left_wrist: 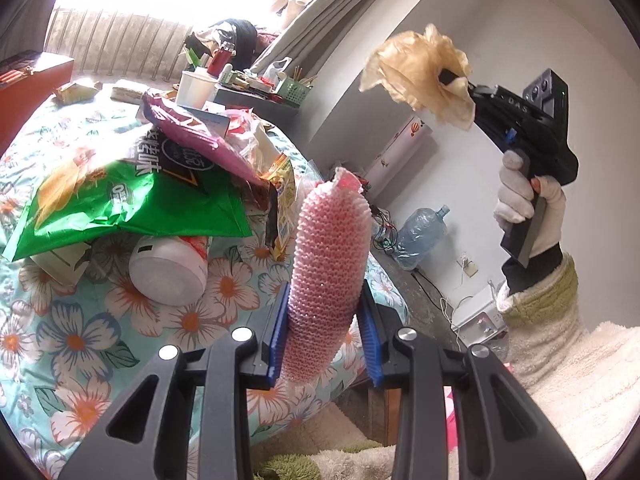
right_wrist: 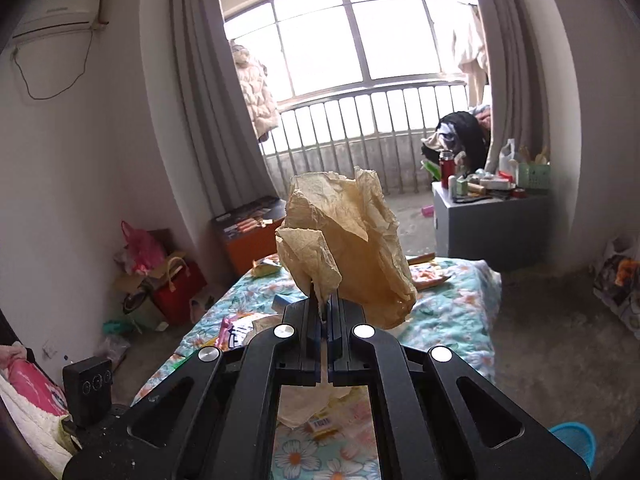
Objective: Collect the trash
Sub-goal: 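Carry both items over the blue wastebasket and open both tools, then move both open tools back to the bed toward the plastic bag and wrappers, then grasp the clear red-print bag with the right tool while the left grasps an orange wrapper, then carry both items over the blue wastebasket and open both tools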
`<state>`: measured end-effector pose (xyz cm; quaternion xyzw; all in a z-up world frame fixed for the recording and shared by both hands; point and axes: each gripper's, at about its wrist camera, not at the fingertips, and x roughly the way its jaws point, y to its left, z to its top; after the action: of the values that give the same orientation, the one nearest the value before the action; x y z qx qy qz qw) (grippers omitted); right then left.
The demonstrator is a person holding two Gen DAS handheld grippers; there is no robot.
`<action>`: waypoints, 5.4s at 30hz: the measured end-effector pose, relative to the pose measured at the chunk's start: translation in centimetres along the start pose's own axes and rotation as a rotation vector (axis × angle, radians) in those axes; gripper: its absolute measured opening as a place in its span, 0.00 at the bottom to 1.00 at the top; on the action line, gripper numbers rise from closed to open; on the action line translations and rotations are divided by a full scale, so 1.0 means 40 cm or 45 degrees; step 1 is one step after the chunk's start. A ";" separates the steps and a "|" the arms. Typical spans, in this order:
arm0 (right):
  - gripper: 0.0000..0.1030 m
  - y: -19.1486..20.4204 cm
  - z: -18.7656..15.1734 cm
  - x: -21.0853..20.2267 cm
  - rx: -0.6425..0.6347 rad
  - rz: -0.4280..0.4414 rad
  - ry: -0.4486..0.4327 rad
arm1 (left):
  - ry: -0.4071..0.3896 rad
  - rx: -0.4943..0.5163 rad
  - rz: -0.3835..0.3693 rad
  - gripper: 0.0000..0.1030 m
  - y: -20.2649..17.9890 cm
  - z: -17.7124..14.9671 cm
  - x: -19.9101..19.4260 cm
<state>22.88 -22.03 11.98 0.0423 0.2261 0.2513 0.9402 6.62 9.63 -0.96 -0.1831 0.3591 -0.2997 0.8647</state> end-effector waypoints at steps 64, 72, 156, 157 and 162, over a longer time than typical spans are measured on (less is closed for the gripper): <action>0.54 -0.997 -0.714 -0.199 1.295 -0.712 0.121 | 0.612 0.589 0.138 0.61 -0.683 0.159 1.306; 0.66 -0.804 -0.490 -0.237 0.954 -0.632 0.012 | 0.451 0.581 -0.156 0.61 -0.657 0.249 0.897; 0.00 -0.432 -0.477 -0.035 1.400 0.182 0.126 | -0.120 0.324 0.399 0.01 -0.174 0.099 0.284; 0.00 -0.438 -0.477 -0.057 1.402 0.160 0.102 | -0.109 0.341 0.364 0.01 -0.188 0.109 0.284; 0.00 -0.498 -0.493 -0.193 1.420 -0.037 -0.050 | -0.054 0.447 0.177 0.01 -0.291 0.177 0.321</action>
<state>17.16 -43.82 -6.40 0.5350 0.3080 0.0797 0.7827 14.53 -6.75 3.45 -0.0106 0.2948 -0.2935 0.9093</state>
